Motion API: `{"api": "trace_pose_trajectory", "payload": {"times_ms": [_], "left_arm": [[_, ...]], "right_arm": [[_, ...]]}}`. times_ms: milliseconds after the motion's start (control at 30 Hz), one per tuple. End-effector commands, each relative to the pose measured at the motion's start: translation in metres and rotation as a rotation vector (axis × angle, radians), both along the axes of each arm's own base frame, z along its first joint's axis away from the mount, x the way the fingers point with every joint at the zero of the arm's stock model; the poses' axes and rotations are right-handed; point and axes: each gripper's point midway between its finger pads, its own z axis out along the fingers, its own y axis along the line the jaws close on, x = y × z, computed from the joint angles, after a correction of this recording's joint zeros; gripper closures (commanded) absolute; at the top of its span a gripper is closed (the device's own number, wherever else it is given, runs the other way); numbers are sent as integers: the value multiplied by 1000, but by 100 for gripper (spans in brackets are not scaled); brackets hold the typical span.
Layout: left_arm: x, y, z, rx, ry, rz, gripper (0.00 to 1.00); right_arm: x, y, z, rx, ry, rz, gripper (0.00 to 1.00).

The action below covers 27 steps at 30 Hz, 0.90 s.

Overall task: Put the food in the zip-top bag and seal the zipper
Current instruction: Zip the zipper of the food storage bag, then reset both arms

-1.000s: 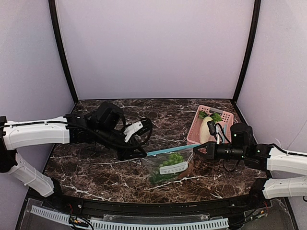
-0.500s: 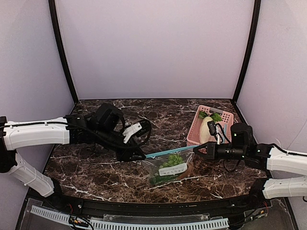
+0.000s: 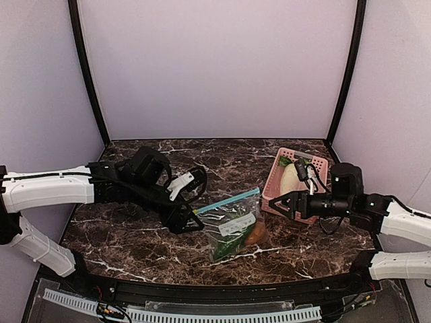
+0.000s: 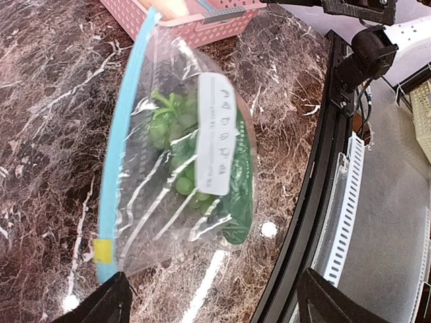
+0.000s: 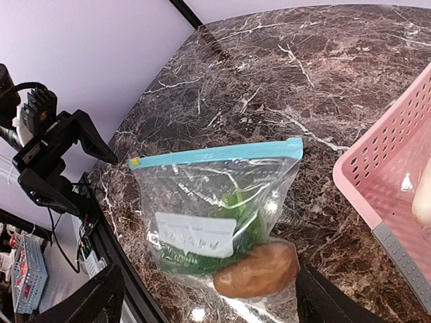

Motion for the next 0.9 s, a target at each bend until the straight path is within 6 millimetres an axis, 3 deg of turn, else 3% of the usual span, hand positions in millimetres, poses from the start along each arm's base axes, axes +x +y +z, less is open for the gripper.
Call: {"api": "trace_pose_trajectory", "payload": {"times_ms": [0, 233, 367, 633, 867], "left_arm": [[13, 12, 8, -2, -31, 98, 13], [37, 37, 0, 17, 0, 244, 10], [55, 62, -6, 16, 32, 355, 10], [92, 144, -4, 5, 27, 623, 9], [101, 216, 5, -22, -13, 832, 3]], "right_arm": [[5, -8, 7, -28, -22, -45, 13], [19, -23, -7, -117, 32, -154, 4], [30, -36, -13, -158, 57, -211, 1], [57, -92, -8, -181, 74, -373, 1], [65, -144, 8, -191, 27, -517, 1]]}}
